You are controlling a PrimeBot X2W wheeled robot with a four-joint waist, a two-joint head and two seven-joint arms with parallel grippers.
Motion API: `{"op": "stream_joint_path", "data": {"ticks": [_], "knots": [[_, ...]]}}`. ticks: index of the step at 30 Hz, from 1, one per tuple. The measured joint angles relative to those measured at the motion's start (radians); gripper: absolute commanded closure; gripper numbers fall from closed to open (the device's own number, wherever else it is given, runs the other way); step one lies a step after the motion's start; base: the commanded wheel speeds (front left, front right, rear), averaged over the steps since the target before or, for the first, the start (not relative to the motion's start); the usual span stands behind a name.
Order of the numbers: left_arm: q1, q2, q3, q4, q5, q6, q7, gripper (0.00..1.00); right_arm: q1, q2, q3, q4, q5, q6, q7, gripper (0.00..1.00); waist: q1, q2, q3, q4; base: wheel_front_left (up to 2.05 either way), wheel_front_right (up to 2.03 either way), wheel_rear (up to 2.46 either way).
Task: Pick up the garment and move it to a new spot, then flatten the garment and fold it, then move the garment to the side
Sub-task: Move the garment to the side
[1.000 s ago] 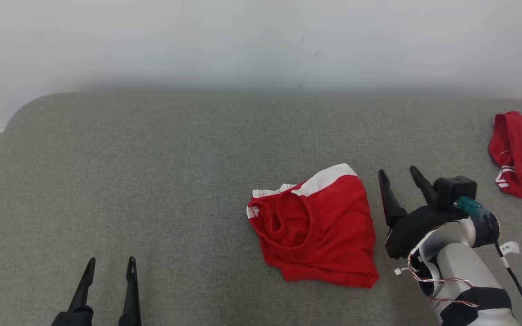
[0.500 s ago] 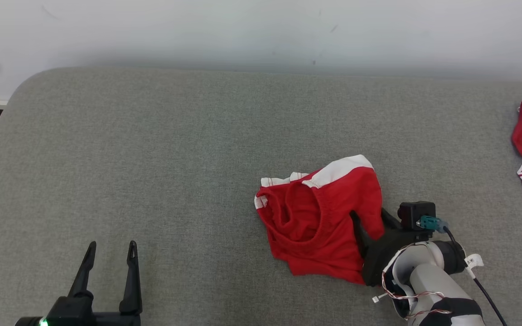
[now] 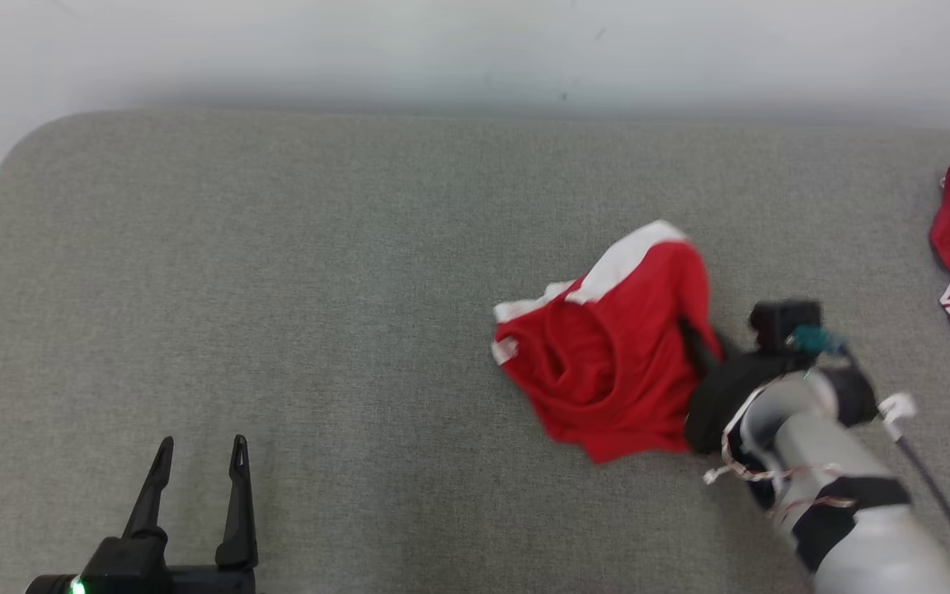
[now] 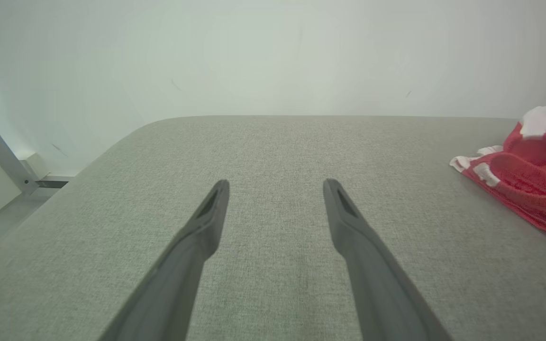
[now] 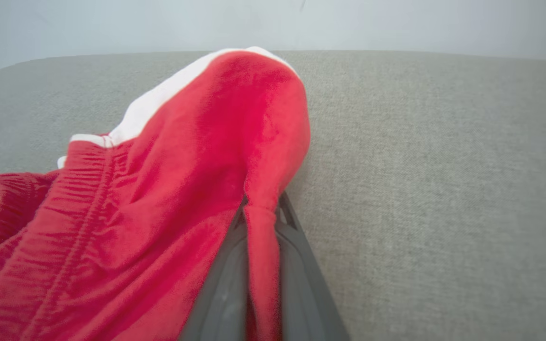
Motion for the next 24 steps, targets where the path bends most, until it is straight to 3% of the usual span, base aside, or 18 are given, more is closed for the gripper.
{"op": "stream_joint_path", "data": {"ticks": [14,24], "knots": [[-0.046,0.029,0.006,-0.037,-0.001,-0.002,0.0,0.0,-0.222,-0.271,0.147,-0.105,0.041,0.0,0.074,1.0,0.0001,0.0,0.103,-0.081,0.0,0.0,0.0],[-0.127,0.086,-0.019,-0.081,0.003,-0.006,0.0,0.0,-0.328,-0.433,0.126,-0.166,0.081,0.0,0.076,1.0,0.0,0.0,0.231,-0.186,0.0,0.0,0.0]]}}
